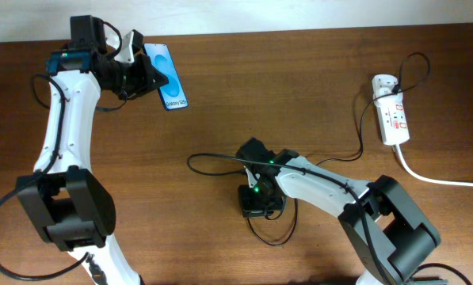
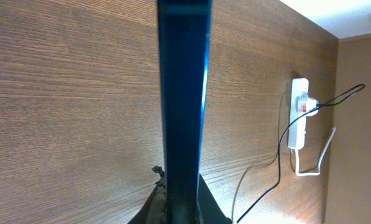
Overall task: Plug charger to phone and switch on socket
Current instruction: 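Grasp the USB-C cable end with the right gripper and lift it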
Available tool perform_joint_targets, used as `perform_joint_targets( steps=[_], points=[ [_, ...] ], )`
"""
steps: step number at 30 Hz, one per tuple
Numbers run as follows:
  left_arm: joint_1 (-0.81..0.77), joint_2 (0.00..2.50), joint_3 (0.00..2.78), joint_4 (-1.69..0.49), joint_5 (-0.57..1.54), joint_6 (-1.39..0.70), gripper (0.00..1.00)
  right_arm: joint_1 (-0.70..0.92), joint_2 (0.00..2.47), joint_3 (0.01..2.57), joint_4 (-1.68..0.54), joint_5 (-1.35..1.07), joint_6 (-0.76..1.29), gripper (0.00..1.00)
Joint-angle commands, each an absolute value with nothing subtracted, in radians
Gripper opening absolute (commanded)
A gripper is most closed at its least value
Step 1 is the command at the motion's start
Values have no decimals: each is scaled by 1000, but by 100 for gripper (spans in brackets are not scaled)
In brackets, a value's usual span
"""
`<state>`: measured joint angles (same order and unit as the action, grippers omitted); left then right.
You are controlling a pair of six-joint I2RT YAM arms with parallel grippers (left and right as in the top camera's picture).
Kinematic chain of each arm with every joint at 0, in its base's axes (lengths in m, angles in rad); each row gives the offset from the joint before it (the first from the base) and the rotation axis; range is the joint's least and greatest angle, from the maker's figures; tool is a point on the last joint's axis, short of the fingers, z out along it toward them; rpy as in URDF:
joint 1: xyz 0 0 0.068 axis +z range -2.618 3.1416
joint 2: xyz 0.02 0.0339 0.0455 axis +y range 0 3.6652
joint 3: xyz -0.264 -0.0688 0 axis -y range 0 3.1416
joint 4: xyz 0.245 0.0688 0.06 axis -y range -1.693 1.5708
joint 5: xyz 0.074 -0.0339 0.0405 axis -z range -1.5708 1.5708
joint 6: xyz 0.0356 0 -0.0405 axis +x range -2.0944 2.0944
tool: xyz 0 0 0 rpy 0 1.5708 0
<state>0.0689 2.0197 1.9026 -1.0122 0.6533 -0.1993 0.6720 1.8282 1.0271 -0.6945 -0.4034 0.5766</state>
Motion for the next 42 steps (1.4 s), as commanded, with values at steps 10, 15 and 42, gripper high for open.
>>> perform_joint_targets(
  steps=[10, 15, 42],
  points=[
    [76, 2008, 1914, -1008, 673, -201, 0, 674, 1842, 1019, -694, -416, 577, 13],
    [76, 2008, 1914, -1008, 672, -201, 0, 689, 1842, 1019, -691, -411, 578, 13],
    [75, 2008, 1914, -741, 1574, -120, 0, 400, 1579, 1238, -460, -939, 350, 4]
  ],
)
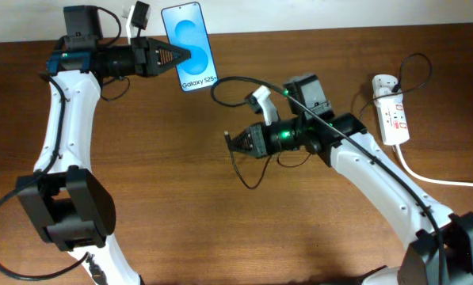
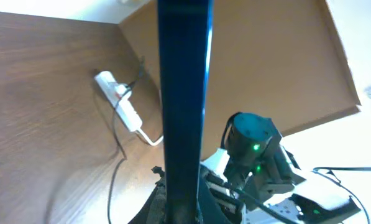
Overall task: Plug charger to phone and switch on socket
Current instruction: 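Grasp the USB-C cable end with the right gripper and lift it, then bring the cable plug up toward the phone's bottom port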
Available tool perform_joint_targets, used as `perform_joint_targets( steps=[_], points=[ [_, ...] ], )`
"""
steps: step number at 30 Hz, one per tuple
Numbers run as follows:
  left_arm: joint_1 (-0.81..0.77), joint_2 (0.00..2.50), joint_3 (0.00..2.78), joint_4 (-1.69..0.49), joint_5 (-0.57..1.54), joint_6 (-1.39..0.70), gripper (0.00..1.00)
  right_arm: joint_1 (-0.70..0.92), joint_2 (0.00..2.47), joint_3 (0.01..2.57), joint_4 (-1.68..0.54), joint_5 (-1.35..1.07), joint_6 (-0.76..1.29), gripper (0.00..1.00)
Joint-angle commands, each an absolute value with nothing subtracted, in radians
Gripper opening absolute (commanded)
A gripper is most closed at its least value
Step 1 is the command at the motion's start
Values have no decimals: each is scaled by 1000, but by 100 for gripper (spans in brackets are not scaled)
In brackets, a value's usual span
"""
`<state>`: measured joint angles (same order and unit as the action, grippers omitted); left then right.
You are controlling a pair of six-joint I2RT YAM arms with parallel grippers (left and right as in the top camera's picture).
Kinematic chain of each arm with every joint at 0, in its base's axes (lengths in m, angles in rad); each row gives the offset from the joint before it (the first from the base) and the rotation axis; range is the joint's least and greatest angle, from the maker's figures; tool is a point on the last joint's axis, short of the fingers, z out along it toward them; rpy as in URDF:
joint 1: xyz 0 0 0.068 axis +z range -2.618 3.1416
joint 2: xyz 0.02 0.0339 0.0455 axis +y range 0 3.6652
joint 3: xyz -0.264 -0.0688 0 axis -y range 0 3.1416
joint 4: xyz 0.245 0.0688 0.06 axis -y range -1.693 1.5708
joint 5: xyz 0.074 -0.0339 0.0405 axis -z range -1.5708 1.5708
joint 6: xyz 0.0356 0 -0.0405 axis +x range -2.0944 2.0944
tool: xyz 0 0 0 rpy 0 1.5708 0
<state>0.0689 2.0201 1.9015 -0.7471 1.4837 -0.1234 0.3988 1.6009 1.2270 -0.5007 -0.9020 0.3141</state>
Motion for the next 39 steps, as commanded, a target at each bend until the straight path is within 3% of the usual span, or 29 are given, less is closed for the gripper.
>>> perform_joint_targets(
  steps=[1, 8, 39],
  points=[
    [74, 2008, 1914, -741, 1574, -122, 0, 400, 1579, 1238, -427, -939, 357, 4],
    [53, 2008, 1914, -742, 1572, -122, 0, 400, 1579, 1240, -234, -939, 474, 4],
    [-16, 2008, 1914, -745, 1511, -114, 0, 397, 1579, 1296, -209, -852, 461, 4]
  ],
)
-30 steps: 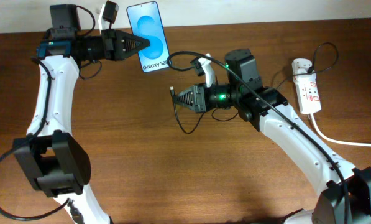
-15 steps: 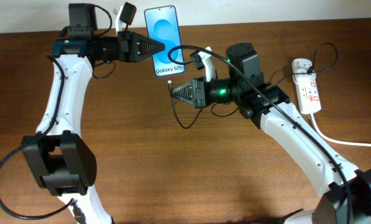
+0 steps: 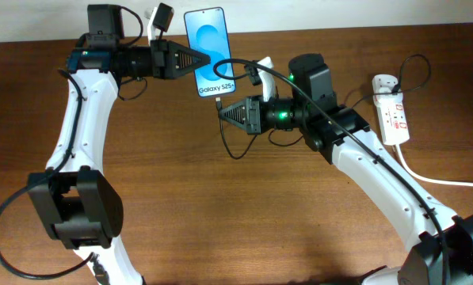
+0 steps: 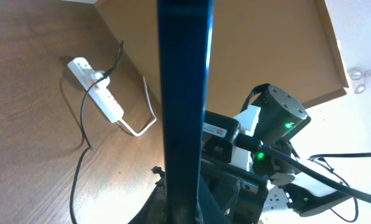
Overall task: Plug charger to phone and switch on socket
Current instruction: 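Bring the cable plug up toward the phone's bottom port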
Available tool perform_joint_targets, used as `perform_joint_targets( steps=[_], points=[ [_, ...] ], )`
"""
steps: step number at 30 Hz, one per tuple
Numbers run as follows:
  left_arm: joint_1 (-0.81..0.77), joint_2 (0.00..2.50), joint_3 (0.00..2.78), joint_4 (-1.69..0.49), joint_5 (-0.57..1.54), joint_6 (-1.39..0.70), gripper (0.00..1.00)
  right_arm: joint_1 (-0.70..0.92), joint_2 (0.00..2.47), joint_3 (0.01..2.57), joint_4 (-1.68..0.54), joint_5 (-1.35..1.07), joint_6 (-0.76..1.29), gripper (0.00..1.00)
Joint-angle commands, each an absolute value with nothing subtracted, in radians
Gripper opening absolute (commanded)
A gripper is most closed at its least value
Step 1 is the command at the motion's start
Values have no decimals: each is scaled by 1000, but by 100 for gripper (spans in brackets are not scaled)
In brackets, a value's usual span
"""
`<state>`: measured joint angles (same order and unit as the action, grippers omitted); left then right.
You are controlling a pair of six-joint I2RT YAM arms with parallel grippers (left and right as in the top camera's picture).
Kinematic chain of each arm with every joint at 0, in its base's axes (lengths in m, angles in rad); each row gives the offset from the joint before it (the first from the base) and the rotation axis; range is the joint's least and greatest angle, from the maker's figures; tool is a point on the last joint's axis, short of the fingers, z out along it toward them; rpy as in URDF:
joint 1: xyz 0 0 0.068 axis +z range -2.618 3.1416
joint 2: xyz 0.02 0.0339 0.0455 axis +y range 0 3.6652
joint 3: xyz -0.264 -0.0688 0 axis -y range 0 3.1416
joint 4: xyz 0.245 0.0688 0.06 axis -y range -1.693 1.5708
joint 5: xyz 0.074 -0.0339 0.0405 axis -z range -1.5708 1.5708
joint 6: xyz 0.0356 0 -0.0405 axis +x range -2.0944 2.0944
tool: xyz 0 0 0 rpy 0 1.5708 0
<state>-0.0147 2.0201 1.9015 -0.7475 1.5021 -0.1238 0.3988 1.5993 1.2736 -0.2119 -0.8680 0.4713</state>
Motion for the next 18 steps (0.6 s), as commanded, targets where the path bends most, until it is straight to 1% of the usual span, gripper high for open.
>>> perform_joint_targets(
  steps=[1, 7, 12, 14, 18],
  points=[
    [-20, 2008, 1914, -745, 1511, -114, 0, 397, 1579, 1296, -208, -852, 461, 4],
    [-39, 2008, 1914, -744, 1509, -114, 0, 397, 1579, 1296, -210, -837, 461, 4],
    [-38, 2008, 1914, -744, 1408, -114, 0, 397, 1579, 1296, -256, -814, 440, 4],
    [-35, 2008, 1914, -741, 1405, -114, 0, 397, 1579, 1296, -293, -796, 422, 4],
    [-35, 2008, 1914, -741, 1421, -115, 0, 397, 1579, 1296, -294, -796, 419, 4]
  ],
)
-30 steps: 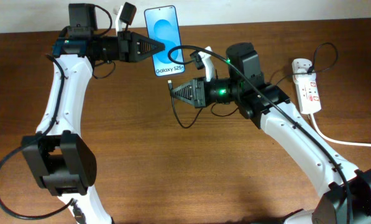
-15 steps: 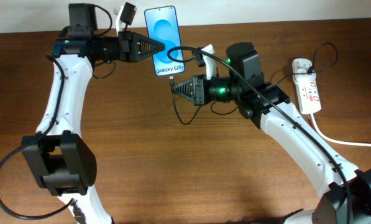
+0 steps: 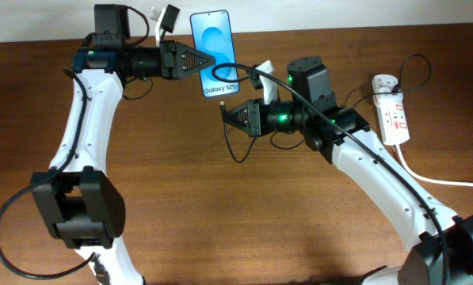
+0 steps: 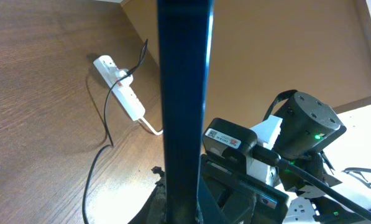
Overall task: Plug charger to phone and switch on socket
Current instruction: 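Bring the cable plug up toward the phone's bottom port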
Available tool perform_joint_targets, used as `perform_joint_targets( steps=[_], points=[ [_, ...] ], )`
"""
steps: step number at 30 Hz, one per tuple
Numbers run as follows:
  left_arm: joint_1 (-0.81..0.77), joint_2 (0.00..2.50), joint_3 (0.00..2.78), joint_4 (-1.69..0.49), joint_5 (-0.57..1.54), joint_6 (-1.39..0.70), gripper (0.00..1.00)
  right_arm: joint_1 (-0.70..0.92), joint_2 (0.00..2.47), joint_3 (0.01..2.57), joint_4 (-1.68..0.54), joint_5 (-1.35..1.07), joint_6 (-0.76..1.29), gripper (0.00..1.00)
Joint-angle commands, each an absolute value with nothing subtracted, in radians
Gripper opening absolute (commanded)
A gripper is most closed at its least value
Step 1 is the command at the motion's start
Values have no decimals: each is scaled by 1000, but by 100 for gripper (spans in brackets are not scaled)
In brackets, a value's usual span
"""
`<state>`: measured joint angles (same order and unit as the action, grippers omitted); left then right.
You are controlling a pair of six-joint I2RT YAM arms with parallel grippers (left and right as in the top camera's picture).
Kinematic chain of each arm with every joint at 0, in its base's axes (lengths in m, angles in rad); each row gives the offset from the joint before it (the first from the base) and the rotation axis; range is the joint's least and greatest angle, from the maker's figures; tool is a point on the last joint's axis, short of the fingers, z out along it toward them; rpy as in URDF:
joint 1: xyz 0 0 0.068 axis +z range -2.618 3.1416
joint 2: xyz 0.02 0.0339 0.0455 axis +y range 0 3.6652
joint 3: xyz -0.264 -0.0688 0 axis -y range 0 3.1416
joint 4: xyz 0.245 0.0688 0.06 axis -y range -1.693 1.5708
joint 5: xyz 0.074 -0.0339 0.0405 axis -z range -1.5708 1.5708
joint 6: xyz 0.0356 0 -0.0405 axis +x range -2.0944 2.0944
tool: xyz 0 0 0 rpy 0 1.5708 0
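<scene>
The phone (image 3: 215,49), blue screen reading "Galaxy S25+", is held off the table at the back, and my left gripper (image 3: 198,62) is shut on its left edge. In the left wrist view the phone (image 4: 184,93) stands edge-on between the fingers. Just below the phone's bottom end, my right gripper (image 3: 228,115) is shut on the charger plug. Its black cable (image 3: 234,150) hangs in a loop under it. The plug's tip is too small to see. The white socket strip (image 3: 390,117) lies at the far right, also seen as the socket strip (image 4: 120,94).
A thick white mains lead (image 3: 438,179) runs from the strip off the right edge. The black charger cable arcs over my right arm (image 3: 355,150) toward the strip. The wooden table (image 3: 181,206) ends at a white wall behind.
My left gripper has shifted the phone slightly to the right. The right gripper with the plug has barely moved and stays just under the phone's bottom end.
At first the left gripper held the phone low at the back left while the right gripper was down on the cable at mid-table. Then the phone was lifted and the right gripper was raised with the plug. Since then the two have come close together.
</scene>
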<state>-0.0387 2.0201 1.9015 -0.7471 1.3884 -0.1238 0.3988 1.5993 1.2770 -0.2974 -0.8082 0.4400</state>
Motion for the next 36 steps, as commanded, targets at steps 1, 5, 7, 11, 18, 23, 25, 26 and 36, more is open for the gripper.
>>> perform_joint_targets(
  steps=[1, 5, 7, 11, 18, 23, 25, 26, 36],
  points=[
    [-35, 2008, 1914, -741, 1441, -115, 0, 397, 1579, 1296, -294, -791, 419, 4],
    [-35, 2008, 1914, -742, 1457, -115, 0, 397, 1579, 1297, -272, -788, 420, 4],
    [-35, 2008, 1914, -742, 1478, -114, 0, 397, 1579, 1297, -272, -774, 420, 4],
    [-35, 2008, 1914, -741, 1478, -114, 0, 397, 1579, 1300, -273, -773, 420, 4],
    [-35, 2008, 1914, -741, 1477, -105, 0, 397, 1579, 1326, -290, -781, 420, 4],
    [-35, 2008, 1914, -741, 1477, -99, 0, 397, 1579, 1326, -303, -781, 420, 4],
    [-35, 2008, 1914, -741, 1477, -99, 0, 397, 1579, 1326, -302, -781, 420, 4],
    [-35, 2008, 1914, -741, 1477, -99, 0, 397, 1579, 1326, -299, -781, 420, 4],
    [-35, 2008, 1914, -741, 1477, -88, 0, 397, 1579, 1326, -291, -781, 420, 4]
  ],
)
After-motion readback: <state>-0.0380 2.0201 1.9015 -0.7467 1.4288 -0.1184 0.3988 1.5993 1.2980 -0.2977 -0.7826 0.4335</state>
